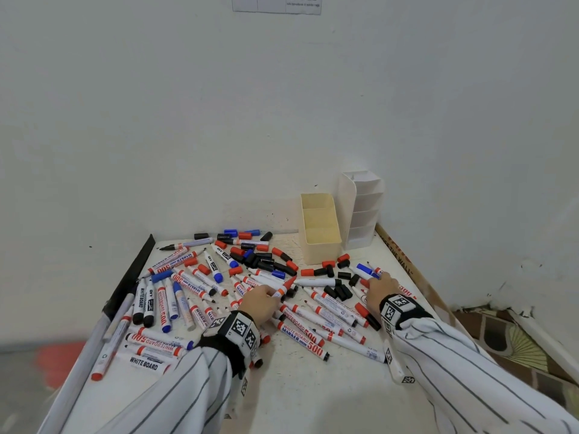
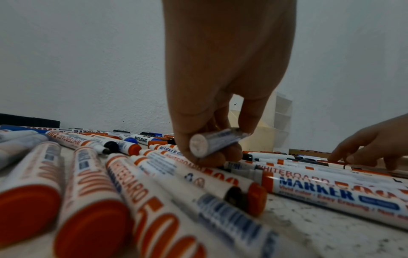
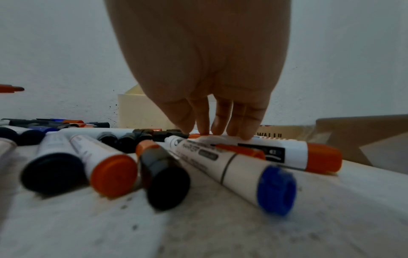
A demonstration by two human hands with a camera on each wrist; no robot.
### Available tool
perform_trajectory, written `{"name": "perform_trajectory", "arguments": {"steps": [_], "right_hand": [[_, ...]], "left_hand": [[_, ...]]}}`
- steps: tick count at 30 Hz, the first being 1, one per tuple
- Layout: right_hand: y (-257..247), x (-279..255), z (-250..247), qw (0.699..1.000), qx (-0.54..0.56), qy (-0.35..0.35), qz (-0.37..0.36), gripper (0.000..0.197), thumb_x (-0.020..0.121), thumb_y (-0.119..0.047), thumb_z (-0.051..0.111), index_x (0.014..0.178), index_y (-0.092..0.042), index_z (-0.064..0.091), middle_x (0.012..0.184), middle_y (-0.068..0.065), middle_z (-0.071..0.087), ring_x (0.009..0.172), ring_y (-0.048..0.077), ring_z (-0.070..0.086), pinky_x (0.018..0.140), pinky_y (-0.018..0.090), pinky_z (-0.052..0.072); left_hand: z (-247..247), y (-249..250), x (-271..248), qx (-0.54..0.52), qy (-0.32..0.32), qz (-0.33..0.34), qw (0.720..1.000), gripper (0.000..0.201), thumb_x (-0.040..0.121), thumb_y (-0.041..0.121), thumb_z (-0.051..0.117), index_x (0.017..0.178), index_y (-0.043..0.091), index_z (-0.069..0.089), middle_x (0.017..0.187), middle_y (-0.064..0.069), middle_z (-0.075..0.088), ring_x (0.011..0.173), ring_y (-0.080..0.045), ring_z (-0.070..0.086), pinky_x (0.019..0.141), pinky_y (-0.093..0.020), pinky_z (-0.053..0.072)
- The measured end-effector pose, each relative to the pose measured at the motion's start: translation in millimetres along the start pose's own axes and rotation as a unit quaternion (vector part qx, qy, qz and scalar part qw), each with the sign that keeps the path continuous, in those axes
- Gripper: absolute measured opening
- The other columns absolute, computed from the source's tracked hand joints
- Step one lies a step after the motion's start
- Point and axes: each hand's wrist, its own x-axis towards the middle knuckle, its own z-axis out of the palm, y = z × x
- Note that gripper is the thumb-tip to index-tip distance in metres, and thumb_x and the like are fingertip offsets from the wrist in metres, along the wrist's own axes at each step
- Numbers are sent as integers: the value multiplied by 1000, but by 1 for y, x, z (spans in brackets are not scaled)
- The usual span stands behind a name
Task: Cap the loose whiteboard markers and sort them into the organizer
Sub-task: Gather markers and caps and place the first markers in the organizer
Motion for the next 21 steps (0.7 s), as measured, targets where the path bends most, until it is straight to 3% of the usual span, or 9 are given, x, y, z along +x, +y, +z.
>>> {"name": "perform_trajectory", "arguments": {"steps": [9,13,17,21], "right_hand": [[-1,26,-6,999,13,-25,-45,28,92,-12,49,120,-11,53,127,10,49,111,20,53,95,25,44],[1,33,-2,999,20,-30,-38,25,95,-21,47,113,-10,60,112,6,50,97,17,53,91,23,44],[2,31,-10,990,122,44,-49,22,92,-29,52,104,-11,53,108,7,53,92,19,53,86,30,47],[-8,20,-28,945,273,109,-144,35,94,-11,47,129,-10,44,115,14,50,88,15,48,82,21,39]], "left_hand": [[5,8,6,-13,12,24,1000,26,94,21,47,117,12,56,98,-3,58,84,-16,56,85,-31,51],[6,9,8,-12,17,34,999,27,94,21,49,118,13,57,102,-4,59,83,-16,55,85,-32,53],[7,10,10,-7,26,48,998,27,94,23,49,118,16,57,98,0,57,82,-14,54,83,-30,51],[9,15,10,5,46,81,996,27,95,22,49,120,18,57,107,-2,60,84,-10,51,75,-21,43]]}}
